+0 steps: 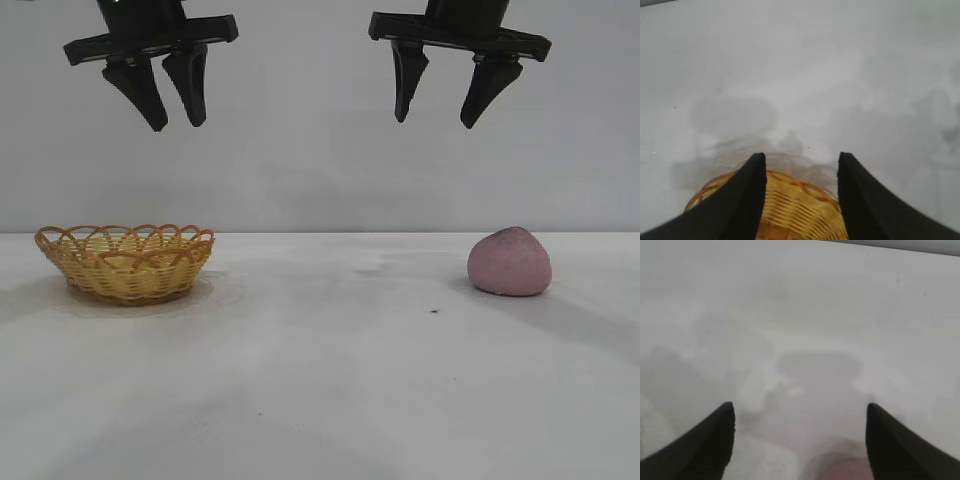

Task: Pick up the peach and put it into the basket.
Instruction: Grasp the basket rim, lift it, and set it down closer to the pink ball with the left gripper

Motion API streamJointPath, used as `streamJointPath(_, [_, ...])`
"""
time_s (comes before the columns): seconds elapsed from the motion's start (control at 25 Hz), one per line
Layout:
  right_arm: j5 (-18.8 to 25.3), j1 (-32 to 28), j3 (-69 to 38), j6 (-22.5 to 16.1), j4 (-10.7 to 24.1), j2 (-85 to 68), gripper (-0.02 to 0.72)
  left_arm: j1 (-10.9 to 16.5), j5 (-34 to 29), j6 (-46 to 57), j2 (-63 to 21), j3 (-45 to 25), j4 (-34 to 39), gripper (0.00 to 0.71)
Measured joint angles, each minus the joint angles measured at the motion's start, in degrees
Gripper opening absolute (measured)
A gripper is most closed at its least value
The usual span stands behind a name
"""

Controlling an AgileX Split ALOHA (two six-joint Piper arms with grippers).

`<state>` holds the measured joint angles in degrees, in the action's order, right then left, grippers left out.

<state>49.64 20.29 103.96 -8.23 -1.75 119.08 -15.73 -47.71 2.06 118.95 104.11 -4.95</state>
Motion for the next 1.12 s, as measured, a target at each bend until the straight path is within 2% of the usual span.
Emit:
streamJointPath(0.32, [0.1,0.0,0.0,0.0,-0.1,0.0,0.514,0.0,-0.3,-0.2,0.0,0.0,0.3,0.33])
streamJointPath(0.52, [0.4,0.0,0.0,0.0,-0.1,0.0,0.514,0.4,-2.1,-0.2,0.0,0.0,5.2,0.33])
streamJointPath(0.64, [0.5,0.0,0.0,0.0,-0.1,0.0,0.514,2.7,-2.9,-0.4,0.3,0.0,7.5,0.33])
streamJointPath(0.84, [0.6,0.0,0.0,0.0,-0.1,0.0,0.514,7.7,-6.2,-3.5,3.7,0.1,6.4,0.33])
streamJointPath(1.12, [0.6,0.0,0.0,0.0,-0.1,0.0,0.514,8.4,-6.3,-6.7,8.6,0.1,3.3,0.33])
